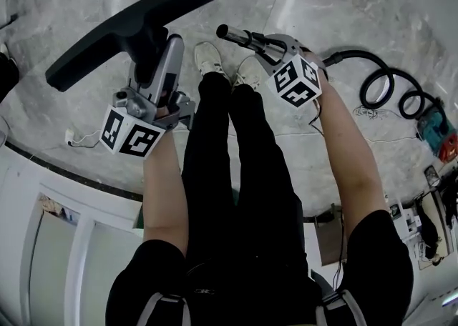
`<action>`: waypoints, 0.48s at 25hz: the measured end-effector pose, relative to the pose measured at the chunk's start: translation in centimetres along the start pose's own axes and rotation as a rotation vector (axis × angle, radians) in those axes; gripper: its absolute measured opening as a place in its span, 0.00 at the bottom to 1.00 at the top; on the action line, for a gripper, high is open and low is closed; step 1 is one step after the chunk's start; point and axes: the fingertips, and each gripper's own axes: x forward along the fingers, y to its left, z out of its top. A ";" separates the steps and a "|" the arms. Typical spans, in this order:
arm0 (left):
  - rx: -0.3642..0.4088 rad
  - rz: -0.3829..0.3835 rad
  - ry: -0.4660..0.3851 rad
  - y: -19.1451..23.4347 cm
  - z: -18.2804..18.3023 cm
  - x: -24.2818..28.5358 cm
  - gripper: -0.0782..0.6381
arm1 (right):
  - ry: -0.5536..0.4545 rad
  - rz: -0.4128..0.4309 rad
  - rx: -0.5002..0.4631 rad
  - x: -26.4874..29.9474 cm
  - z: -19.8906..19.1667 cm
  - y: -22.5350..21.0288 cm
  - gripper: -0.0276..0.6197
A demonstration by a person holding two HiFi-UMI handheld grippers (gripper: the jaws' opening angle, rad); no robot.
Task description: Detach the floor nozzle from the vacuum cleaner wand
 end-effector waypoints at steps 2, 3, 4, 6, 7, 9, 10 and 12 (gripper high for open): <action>-0.036 0.025 -0.004 1.6 -1.1 -0.4 0.34 | 0.026 -0.042 -0.014 2.9 0.0 -0.7 0.30; -0.055 0.041 -0.007 2.4 -1.7 -0.9 0.34 | 0.041 -0.063 -0.027 4.2 -0.2 -0.8 0.30; -0.072 0.057 -0.008 3.2 -2.3 -1.5 0.34 | 0.057 -0.079 -0.039 5.6 -0.5 -0.7 0.30; -0.094 0.078 -0.002 5.1 -3.4 -2.3 0.34 | 0.095 -0.103 -0.044 8.7 -1.3 -1.0 0.30; -0.102 0.081 0.003 6.2 -3.8 -2.4 0.34 | 0.117 -0.112 -0.041 10.5 -1.7 -1.5 0.30; -0.116 0.080 0.013 8.3 -4.5 -2.3 0.34 | 0.161 -0.130 -0.032 13.8 -2.4 -2.6 0.30; -0.121 0.079 0.018 9.2 -4.8 -2.3 0.34 | 0.185 -0.140 -0.027 15.3 -2.8 -2.9 0.30; -0.128 0.074 0.026 11.0 -5.3 -2.4 0.34 | 0.234 -0.162 -0.021 18.2 -3.6 -3.3 0.30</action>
